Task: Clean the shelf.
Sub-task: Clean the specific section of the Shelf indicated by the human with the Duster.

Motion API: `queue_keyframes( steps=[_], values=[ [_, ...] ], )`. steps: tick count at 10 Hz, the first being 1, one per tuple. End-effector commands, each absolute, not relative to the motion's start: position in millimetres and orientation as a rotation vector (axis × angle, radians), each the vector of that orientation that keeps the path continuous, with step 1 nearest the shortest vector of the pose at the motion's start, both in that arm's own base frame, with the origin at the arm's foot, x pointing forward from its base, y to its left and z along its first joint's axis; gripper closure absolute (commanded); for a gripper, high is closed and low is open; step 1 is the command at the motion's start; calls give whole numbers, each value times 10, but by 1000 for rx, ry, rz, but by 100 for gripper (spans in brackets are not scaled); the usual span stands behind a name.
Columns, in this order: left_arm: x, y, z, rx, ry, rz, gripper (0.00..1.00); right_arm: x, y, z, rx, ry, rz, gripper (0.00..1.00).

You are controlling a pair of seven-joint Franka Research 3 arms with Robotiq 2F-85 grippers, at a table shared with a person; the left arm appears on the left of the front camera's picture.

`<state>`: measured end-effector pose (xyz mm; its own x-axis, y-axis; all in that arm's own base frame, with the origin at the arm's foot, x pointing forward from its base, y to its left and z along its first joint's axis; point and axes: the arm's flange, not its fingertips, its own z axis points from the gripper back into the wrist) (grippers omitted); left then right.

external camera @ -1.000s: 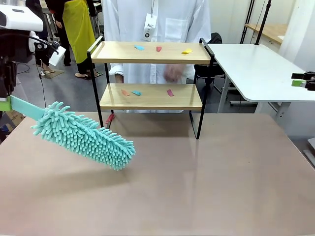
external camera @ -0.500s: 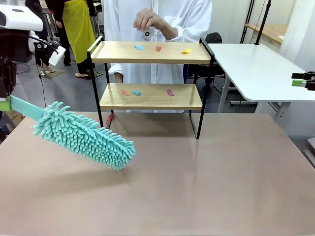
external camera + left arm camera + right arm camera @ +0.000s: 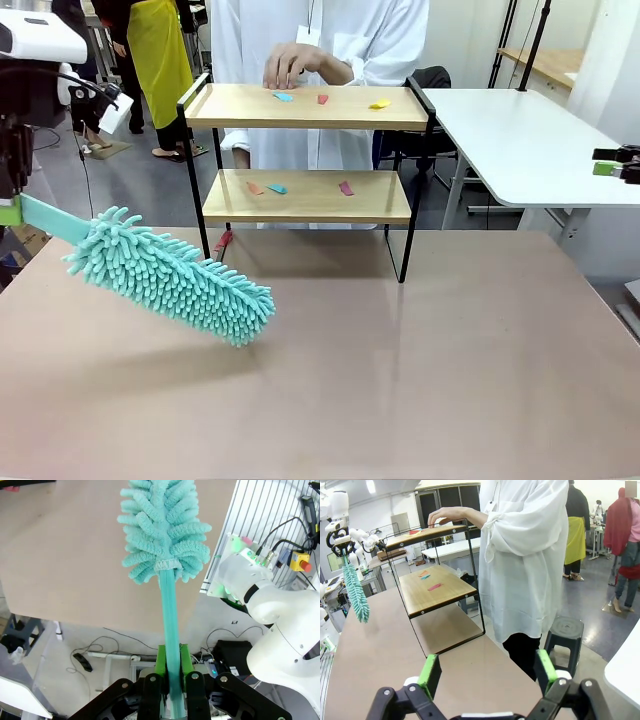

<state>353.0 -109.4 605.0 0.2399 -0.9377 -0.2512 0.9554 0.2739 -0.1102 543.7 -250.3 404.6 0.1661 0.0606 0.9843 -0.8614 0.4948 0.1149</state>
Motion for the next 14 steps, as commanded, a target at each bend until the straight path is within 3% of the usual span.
queue_keyframes(
  steps=[1, 11, 14],
  values=[
    [3504, -1082, 6036, 55, 266, -1294, 87, 5437, -2482, 4069, 827, -1235, 779, 0],
    [3530, -1094, 6050, 71, 290, -1297, 87, 5437, -2482, 4069, 827, -1235, 779, 0],
    [3529, -1155, 6065, -96, 147, -1361, 87, 5437, -2482, 4069, 827, -1235, 779, 0]
  ],
)
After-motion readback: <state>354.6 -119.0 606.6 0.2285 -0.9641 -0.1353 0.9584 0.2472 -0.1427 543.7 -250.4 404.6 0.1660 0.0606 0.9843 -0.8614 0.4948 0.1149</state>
